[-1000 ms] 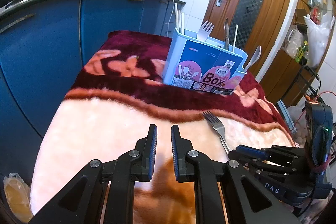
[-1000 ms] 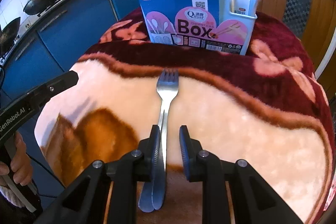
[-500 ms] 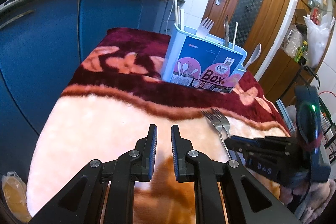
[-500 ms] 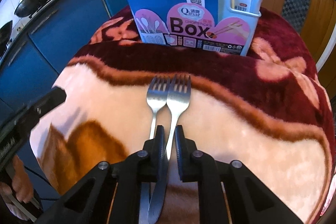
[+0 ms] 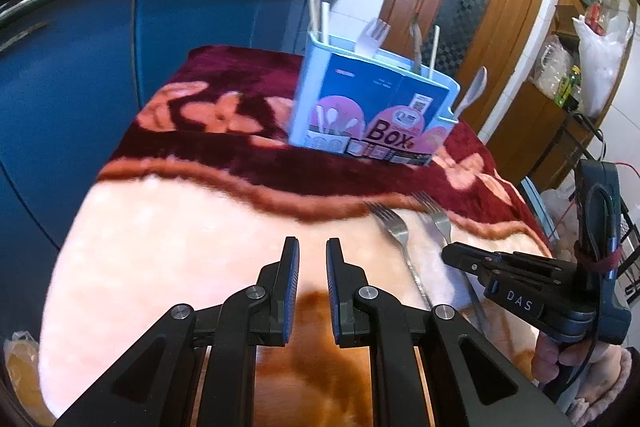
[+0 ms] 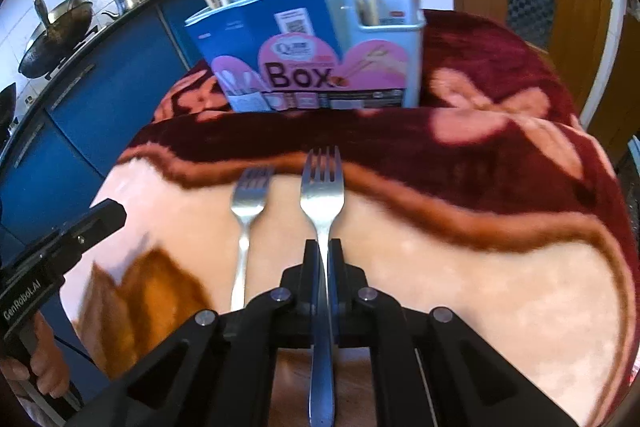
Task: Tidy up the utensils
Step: 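Close the left gripper on one metal fork while the right gripper approaches the other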
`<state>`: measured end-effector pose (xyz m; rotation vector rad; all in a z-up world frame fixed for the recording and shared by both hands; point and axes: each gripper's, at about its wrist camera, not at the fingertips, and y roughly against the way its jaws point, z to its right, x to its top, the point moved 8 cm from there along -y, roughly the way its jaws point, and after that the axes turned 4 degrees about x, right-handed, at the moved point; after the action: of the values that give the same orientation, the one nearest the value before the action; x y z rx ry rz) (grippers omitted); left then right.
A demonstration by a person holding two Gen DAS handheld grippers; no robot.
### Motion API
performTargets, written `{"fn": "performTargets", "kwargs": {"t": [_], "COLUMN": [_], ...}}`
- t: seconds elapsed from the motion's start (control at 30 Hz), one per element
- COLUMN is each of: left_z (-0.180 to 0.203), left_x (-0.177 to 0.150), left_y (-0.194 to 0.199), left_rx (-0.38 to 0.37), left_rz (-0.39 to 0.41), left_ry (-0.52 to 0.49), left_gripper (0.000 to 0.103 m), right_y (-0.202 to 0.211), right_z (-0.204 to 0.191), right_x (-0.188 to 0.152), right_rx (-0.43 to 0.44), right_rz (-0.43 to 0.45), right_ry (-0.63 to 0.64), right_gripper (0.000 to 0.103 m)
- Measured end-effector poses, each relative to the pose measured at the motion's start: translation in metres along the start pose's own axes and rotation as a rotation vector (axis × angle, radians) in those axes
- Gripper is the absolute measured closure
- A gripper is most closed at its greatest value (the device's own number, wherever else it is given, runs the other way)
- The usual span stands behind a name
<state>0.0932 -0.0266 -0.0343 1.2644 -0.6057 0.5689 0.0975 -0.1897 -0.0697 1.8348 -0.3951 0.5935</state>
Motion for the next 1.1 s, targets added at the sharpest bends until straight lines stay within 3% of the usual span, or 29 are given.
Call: {"fn": "performTargets", "kwargs": {"t": [0.33,0.7,1.1], "left_z": [0.036,0.053,0.070], "left_x": [-0.001,-0.002,0.000], "left_y": [-0.021,-0.057,-0.085], "left_rx": [-0.062,-0.158,-0.197], "left_rz": [-0.057,-0.155,-0.214], "left_ry": [-0.031,0.040,0.082], "left_gripper": [0.090,0.090,0.089], "right_y": [0.015,0.017,0.027], "right_z": [0.033,0.043,0.043], "right_x": [-0.005,-0.006,-0.002], "right_rx": [-0.010,0.029,0.058], "right_rz": [0.019,0.025,0.041], "right_ry": [-0.081,-0.104,-0.087], "right_gripper": [0.097,0.097,0.096]}}
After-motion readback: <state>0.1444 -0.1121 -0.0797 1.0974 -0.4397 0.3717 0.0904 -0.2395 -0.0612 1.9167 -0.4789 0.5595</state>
